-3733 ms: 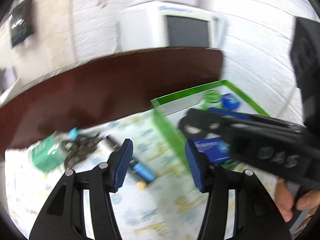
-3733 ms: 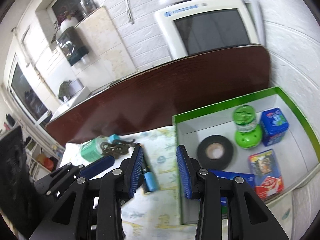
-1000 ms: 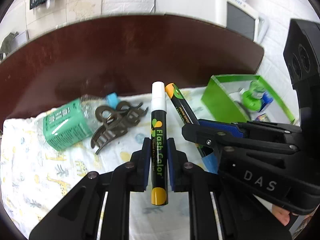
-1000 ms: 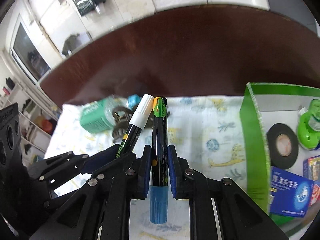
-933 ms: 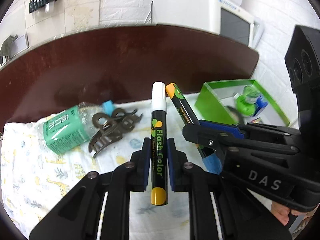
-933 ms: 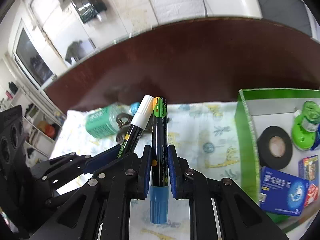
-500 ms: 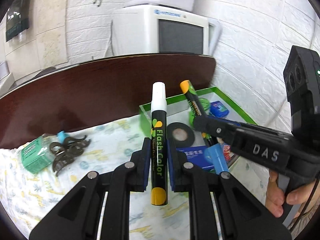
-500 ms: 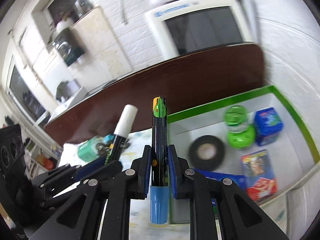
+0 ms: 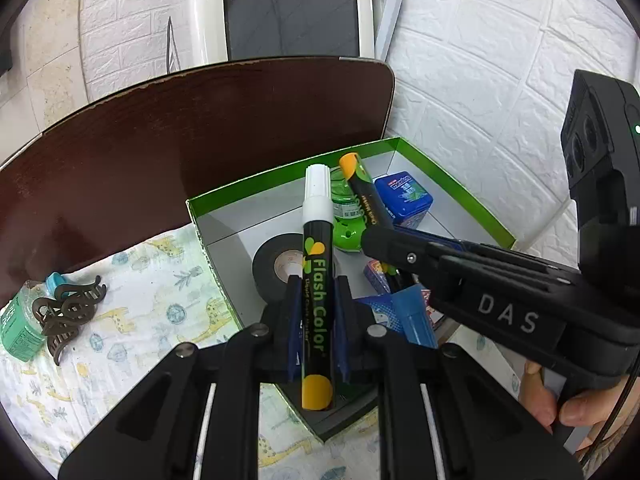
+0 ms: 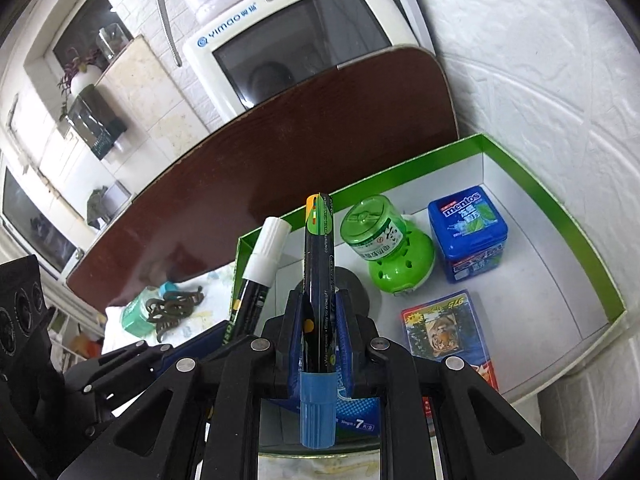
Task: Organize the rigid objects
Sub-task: 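Lift the markers into the green box and open the right tool, then withdraw the right tool and reach to the brown hair claw clip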
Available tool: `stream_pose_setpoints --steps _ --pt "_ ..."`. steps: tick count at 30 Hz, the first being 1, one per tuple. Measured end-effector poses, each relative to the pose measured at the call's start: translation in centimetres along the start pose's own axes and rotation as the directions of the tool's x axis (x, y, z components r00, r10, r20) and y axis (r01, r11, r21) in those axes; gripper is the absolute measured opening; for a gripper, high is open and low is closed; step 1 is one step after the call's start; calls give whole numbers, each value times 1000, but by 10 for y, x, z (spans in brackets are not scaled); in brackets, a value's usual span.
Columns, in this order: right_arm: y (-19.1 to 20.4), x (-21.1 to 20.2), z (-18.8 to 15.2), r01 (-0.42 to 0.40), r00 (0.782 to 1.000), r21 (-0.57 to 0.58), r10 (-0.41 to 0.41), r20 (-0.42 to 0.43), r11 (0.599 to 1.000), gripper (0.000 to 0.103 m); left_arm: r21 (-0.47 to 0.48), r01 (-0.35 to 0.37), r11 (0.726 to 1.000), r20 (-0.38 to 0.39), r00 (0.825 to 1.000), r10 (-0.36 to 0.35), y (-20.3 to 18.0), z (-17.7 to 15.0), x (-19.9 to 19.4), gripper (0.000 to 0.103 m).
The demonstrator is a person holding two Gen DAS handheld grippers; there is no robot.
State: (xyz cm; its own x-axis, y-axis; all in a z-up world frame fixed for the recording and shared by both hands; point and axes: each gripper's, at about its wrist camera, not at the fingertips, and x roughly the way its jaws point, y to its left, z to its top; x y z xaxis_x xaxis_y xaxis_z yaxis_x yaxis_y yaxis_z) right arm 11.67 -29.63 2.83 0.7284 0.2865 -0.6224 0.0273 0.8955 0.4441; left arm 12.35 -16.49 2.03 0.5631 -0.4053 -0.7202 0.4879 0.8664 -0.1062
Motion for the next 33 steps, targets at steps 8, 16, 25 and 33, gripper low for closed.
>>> stream_pose_setpoints --steps 8,16,25,33 --pt "-8 17 -1 -12 999 12 13 -36 1000 18 -15 -28 999 -24 999 27 4 0 17 14" --pt "-10 23 -4 2 998 22 0 -68 1000 18 -39 -34 999 -43 999 32 12 -5 21 14" --pt "8 7 -1 25 999 4 -25 -24 1000 18 -80 -49 996 5 999 49 33 -11 -6 16" --pt "61 6 -6 -10 1000 -85 8 -30 996 18 -161 -106 981 41 993 114 77 -31 -39 21"
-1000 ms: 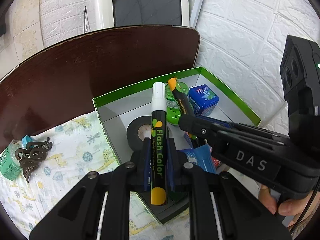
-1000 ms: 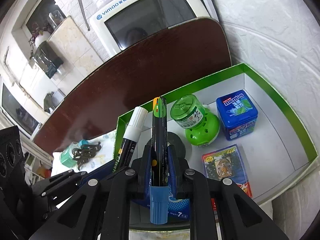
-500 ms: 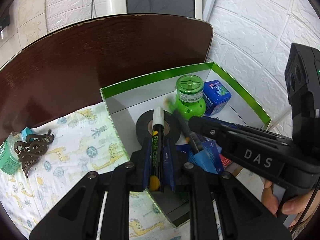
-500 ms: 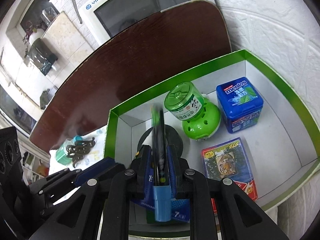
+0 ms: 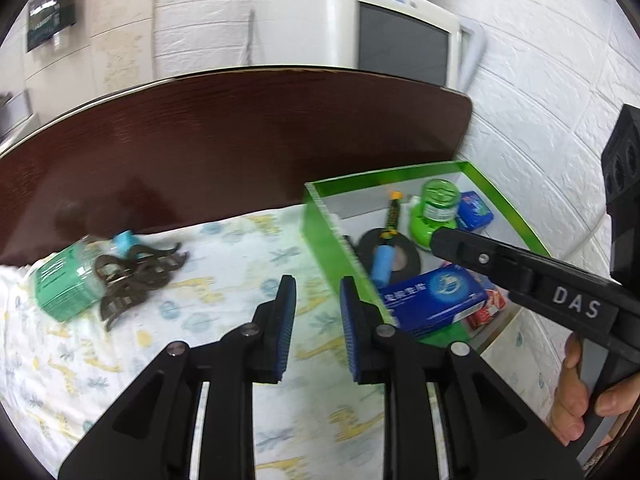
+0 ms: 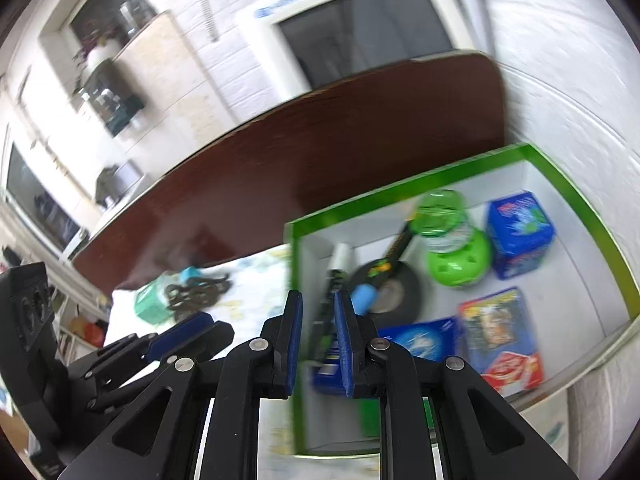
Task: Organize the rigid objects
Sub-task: 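Withdraw the right tool and reach to the brown hair claw clip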
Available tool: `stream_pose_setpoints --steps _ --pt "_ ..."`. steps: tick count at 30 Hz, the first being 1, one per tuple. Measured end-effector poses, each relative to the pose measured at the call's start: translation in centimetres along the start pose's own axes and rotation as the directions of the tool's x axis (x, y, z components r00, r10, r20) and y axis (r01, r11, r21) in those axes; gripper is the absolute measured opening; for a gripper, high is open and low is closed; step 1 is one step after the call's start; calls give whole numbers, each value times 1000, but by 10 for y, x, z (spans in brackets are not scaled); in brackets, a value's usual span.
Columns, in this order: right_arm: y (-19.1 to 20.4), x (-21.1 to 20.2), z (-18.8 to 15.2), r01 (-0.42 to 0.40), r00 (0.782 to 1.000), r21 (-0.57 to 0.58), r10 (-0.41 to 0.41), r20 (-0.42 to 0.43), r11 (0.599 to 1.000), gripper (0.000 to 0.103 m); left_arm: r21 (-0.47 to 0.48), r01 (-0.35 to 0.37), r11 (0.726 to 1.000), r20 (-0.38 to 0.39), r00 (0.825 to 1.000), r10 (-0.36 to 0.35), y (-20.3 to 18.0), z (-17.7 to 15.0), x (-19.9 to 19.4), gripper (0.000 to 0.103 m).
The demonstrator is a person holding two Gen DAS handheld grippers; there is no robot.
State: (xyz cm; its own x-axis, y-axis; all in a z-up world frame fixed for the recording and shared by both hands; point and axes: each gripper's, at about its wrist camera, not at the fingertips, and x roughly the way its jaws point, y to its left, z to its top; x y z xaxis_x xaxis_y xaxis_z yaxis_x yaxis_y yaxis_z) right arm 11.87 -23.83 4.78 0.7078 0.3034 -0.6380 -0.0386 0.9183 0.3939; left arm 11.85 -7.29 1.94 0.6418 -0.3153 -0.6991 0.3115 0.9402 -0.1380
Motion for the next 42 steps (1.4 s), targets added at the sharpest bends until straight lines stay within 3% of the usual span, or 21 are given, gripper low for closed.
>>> stream_pose_setpoints --steps 5,7,10,12,14,20,29,42 --pt "46 18 -4 -39 999 -77 36 -40 996 18 -79 -79 994 12 997 80 49 -12 -18 28" --pt "64 28 -7 -55 997 -100 48 -62 993 18 -110 -113 987 13 993 115 69 -18 -25 37" --pt "89 46 -12 -75 993 -125 62 -102 989 19 -163 -151 975 12 988 155 99 -29 -35 42" --pt "103 60 -16 -84 990 -130 68 -125 988 25 -179 -178 968 1 983 181 116 -36 -37 42" --pt "115 75 -20 -82 987 -127 62 -149 988 40 -195 -190 962 -11 981 192 130 -41 -36 42" --pt "129 109 -24 -53 982 -99 34 -185 994 57 -237 -200 951 -46 980 194 166 -53 -24 49" --pt "130 143 -18 -3 989 -20 0 -149 1000 58 -252 -167 953 -79 985 152 190 -53 5 50" --pt "111 186 0 8 984 73 5 -177 997 58 -190 -127 973 -95 989 111 180 -36 51 50"
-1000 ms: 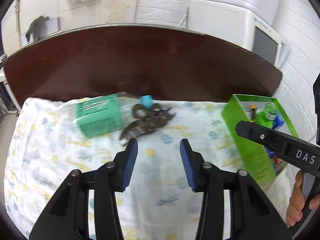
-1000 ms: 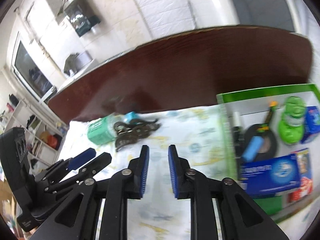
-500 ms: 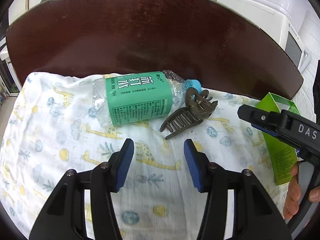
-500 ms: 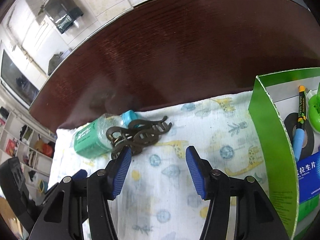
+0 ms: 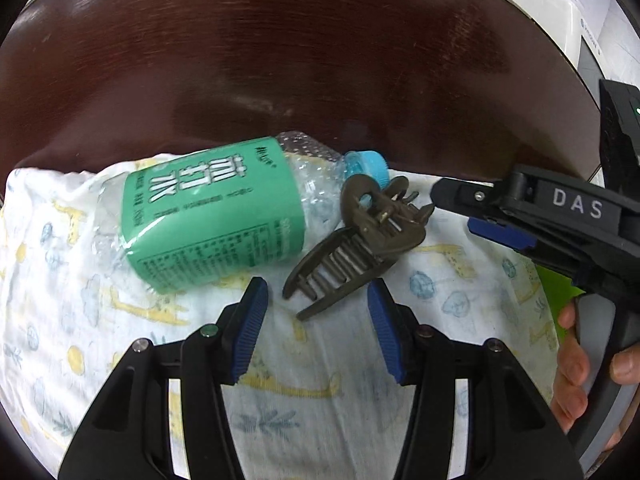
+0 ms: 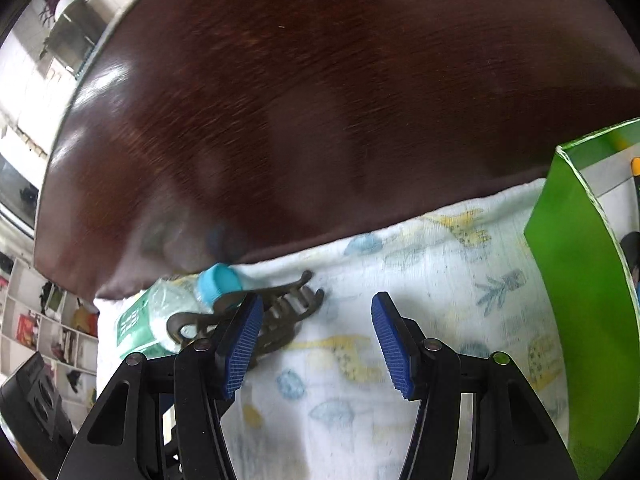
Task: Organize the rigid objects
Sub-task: 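Withdraw the right tool and reach to the brown hair claw clip, then grasp the brown claw clip with the right tool and lift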
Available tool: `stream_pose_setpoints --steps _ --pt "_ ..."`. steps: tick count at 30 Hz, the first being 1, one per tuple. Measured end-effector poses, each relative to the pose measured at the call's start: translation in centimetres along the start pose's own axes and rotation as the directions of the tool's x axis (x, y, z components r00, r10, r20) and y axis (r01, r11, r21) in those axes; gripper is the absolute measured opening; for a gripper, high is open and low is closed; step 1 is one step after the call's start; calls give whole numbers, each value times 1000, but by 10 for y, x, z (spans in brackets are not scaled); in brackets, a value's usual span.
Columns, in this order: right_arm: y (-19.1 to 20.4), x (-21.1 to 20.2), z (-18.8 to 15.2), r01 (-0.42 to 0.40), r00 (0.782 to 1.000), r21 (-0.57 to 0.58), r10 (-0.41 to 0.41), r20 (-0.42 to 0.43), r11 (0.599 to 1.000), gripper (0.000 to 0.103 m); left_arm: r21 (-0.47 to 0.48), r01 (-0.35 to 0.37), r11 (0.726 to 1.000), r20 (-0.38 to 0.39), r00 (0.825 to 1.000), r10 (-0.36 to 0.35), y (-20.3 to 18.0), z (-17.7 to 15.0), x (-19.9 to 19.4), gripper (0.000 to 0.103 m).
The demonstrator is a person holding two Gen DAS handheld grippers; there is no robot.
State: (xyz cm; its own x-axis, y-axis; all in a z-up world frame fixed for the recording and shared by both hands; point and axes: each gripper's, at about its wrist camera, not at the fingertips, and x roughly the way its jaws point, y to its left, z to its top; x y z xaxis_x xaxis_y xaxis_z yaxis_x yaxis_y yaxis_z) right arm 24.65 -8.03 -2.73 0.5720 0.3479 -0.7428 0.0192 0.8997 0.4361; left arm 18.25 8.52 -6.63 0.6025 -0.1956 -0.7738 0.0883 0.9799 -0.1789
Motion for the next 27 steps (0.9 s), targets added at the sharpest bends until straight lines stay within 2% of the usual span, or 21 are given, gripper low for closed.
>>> stream_pose_setpoints --steps 5,9,12,14,16,18,19,22,25,27 --pt "-6 11 6 -81 996 40 83 -46 996 58 45 7 999 9 1000 -8 -7 6 8 51" --pt "-4 11 5 -113 992 35 115 -57 993 58 38 28 999 15 999 -29 -7 14 13 51" --pt "3 14 0 -179 976 21 181 -123 984 58 31 52 998 13 999 -52 -8 18 17 52" --pt "11 8 -3 -140 986 -28 137 -96 990 58 40 50 998 13 999 -50 -11 20 18 52" --pt "14 3 -4 -137 987 -54 131 -92 989 56 32 63 997 14 998 -64 -10 21 17 51" --pt "19 1 -6 -151 985 -71 144 -98 986 43 36 71 997 15 997 -72 -14 19 16 47" --pt "22 -3 -7 -157 984 -87 148 -101 984 42 49 71 996 21 997 -72 -16 19 13 46" --pt "32 -10 -10 -152 986 -128 141 -93 980 41 84 95 992 27 995 -97 -25 18 5 41" --pt "38 -16 -19 -188 977 -135 171 -129 973 41 113 113 987 38 992 -118 -34 19 -4 40" --pt "38 -19 -28 -180 978 -144 161 -136 973 37 129 118 985 42 991 -124 -40 17 -10 40"
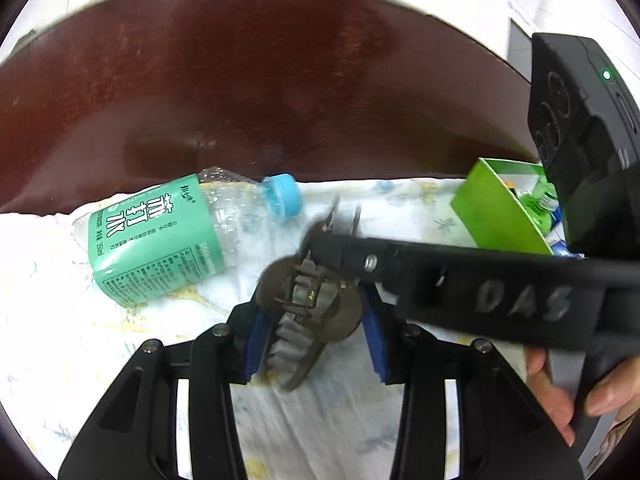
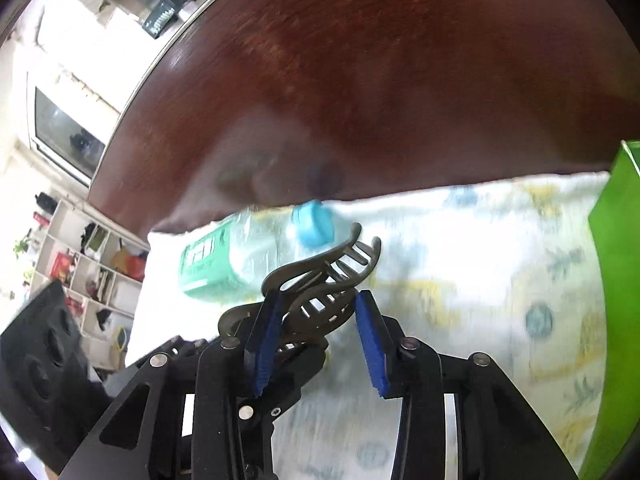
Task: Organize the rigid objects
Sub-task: 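Grasp the brown claw clip with the right tool and lift, then carry the claw clip into the green box and open the right tool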
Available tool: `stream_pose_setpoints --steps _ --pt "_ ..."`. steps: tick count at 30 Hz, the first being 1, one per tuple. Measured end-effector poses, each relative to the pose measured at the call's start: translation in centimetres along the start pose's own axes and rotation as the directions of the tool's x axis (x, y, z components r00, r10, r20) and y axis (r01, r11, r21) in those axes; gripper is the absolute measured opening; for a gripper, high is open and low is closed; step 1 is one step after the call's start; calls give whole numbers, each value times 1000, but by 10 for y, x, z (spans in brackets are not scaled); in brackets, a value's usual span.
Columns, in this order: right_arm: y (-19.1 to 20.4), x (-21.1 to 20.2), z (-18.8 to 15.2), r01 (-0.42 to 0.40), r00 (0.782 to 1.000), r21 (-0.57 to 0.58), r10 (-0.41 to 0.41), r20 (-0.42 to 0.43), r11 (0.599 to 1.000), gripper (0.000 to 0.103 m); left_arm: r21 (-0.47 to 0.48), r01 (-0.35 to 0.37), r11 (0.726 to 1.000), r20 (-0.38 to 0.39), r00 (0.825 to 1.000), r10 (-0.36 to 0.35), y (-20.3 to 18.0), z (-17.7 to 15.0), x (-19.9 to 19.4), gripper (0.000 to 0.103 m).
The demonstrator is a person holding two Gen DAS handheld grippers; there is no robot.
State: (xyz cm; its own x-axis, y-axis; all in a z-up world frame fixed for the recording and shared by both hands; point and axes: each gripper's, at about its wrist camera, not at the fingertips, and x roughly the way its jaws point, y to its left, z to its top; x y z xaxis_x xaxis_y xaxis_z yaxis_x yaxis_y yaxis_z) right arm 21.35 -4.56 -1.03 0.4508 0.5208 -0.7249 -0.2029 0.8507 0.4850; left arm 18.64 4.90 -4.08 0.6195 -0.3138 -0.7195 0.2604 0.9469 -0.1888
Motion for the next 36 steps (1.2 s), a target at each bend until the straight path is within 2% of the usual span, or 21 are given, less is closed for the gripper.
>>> stream_pose_setpoints --steps 1,5,8,13,16,17,18,20,21,22,23,26,30,36 --pt "1 -2 -5 5 1000 -7 -5 -4 1000 34 5 -1 1000 -5 1000 1 -4 -2 -2 38" --pt "4 -8 -23 0 1000 -6 0 -28 1000 34 38 23 999 -33 999 -22 -21 -17 -5 39" --pt "-8 -22 -27 -21 999 32 22 -25 999 35 62 10 998 -45 999 -7 -29 -25 -1 39" --pt "-23 -25 -30 8 999 97 -4 -41 995 47 74 0 997 -54 999 4 -32 -31 -4 39" --pt "-22 -13 -34 -43 994 131 56 -98 990 47 83 -5 997 -46 999 9 -34 -32 -4 39" --pt "-21 -7 -35 -51 990 142 69 -119 989 47 87 -28 996 -53 998 32 -34 -34 -4 38" --pt "-21 -5 -35 -52 991 156 71 -114 986 47 88 -35 996 -47 998 39 -32 -35 -7 38" --pt "-20 -4 -35 -59 989 171 81 -121 983 46 53 -7 999 -50 999 10 -29 -34 -7 38" --pt "-19 -5 -36 -58 990 170 79 -118 984 43 38 16 999 -48 999 -15 -26 -35 -12 39" --pt "-17 -8 -37 -65 990 161 84 -112 985 35 35 20 999 -49 999 -19 -27 -34 -13 39" --pt "-14 -11 -37 -72 989 147 89 -114 987 31 47 10 999 -43 999 -8 -30 -34 -14 39" --pt "-6 -19 -37 -51 994 117 61 -90 992 30 73 -9 997 -24 1000 11 -37 -34 -22 39" --pt "-7 -37 -38 -69 996 124 76 -50 990 30 96 -1 995 6 1000 1 -48 -29 -37 39" --pt "-11 -84 -39 -79 996 120 73 54 990 30 171 7 985 66 998 -19 -86 -17 -59 39"
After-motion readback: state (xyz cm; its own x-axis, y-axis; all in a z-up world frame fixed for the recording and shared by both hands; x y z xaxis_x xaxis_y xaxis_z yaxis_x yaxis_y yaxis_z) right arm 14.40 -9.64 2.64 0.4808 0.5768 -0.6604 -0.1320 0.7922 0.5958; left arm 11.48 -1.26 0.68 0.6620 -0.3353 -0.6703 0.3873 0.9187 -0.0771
